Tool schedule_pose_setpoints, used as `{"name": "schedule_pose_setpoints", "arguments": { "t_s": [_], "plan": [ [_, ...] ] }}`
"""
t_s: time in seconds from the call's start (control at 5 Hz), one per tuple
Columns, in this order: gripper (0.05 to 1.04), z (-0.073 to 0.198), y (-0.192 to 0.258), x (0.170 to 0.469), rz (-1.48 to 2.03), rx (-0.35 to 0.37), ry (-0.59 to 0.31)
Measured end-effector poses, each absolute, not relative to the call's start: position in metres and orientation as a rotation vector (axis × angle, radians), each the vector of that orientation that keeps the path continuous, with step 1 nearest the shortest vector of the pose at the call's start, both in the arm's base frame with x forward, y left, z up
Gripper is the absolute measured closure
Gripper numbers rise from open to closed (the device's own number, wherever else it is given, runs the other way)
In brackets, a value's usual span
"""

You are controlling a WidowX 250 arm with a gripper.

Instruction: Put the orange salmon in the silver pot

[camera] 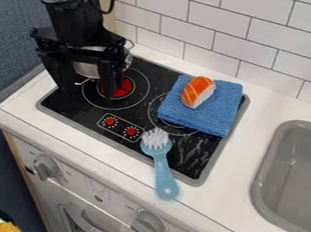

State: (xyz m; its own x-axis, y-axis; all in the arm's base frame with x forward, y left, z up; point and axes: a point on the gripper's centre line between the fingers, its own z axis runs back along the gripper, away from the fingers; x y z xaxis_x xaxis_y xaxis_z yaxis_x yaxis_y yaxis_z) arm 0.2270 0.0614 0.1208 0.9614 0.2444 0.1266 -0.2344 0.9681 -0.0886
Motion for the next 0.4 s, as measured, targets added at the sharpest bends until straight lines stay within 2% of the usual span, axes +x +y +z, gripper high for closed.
{"name": "schedule_pose_setpoints", "arguments": {
  "t_s": [0.2, 0.4],
  "plan": [
    [0.083, 0.116, 0.061, 0.226, 0.248, -0.077, -0.12],
    [0.083, 0.112, 0.058, 0.239, 0.314, -0.076, -0.136]
  ]
}}
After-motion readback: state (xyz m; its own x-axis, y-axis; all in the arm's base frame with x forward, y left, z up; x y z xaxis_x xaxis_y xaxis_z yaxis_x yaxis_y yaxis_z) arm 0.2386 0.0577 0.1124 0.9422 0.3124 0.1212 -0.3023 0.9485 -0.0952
